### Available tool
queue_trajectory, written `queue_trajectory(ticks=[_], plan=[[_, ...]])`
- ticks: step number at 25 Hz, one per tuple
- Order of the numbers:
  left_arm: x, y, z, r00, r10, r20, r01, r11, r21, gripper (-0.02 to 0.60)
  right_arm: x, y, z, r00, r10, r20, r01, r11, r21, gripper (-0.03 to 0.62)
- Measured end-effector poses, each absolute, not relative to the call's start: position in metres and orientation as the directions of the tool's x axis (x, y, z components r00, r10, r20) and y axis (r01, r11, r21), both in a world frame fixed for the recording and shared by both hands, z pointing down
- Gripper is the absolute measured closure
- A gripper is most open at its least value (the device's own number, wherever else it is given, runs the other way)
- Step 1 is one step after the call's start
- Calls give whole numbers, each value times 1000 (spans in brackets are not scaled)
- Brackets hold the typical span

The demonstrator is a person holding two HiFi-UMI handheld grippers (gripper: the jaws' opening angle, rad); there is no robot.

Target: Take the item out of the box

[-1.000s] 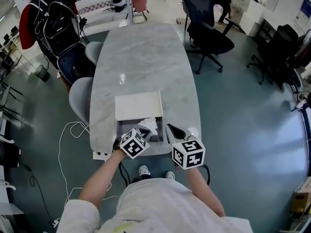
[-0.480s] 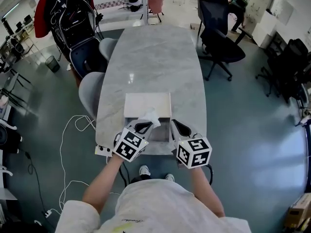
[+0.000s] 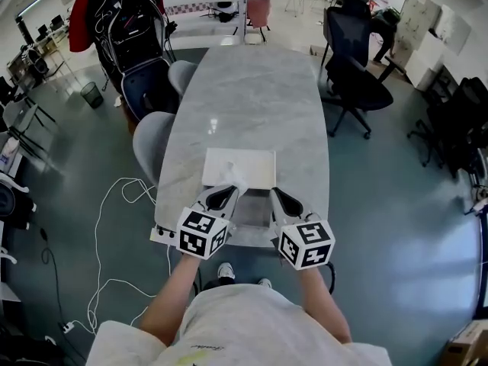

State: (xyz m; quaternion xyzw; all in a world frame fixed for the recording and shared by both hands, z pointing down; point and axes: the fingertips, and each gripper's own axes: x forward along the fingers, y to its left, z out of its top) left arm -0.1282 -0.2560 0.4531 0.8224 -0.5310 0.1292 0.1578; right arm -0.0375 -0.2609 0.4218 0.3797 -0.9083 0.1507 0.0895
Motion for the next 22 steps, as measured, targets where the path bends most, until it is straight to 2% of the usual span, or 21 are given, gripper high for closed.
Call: queue_trajectory(ticks=[22], plan=[[-130,-251,453,385,-839,385,-923,-360,138,566,-41,-260,424,-710,-644,285,-701,682,-209,589]])
